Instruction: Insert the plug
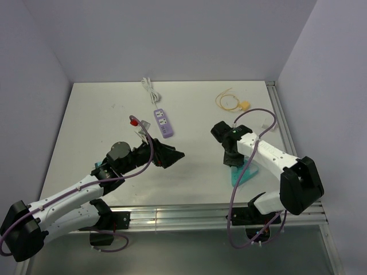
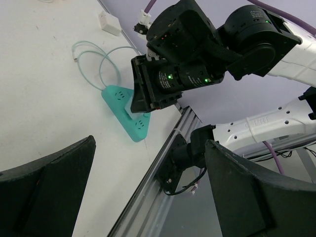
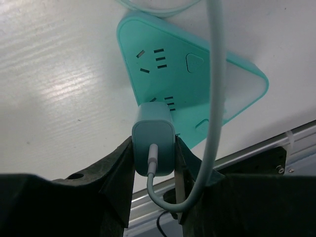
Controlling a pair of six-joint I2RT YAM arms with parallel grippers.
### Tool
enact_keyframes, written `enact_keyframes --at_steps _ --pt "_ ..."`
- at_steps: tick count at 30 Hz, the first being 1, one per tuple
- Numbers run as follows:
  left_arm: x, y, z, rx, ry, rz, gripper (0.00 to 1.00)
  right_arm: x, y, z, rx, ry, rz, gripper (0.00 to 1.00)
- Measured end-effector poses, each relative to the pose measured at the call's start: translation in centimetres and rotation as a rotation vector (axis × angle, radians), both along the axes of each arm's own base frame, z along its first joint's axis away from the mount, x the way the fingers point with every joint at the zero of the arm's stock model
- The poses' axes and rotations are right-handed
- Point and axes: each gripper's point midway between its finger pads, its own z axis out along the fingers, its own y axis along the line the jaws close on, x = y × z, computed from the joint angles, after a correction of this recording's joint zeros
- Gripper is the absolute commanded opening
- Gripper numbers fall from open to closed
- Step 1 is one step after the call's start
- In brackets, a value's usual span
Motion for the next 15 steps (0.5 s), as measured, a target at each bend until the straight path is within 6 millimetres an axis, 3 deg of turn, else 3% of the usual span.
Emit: enact_keyframes --at_steps 7,15 --pt "0.0 0.0 -0.1 0.004 0.0 0.0 0.98 1.7 -0.4 -0.3 -0.003 -0.063 -0.129 0.0" --pt "-0.2 0.2 0.1 0.004 -0.001 0.001 0.98 5.8 0.4 -0.7 0.079 -0.156 -0.257 0.0"
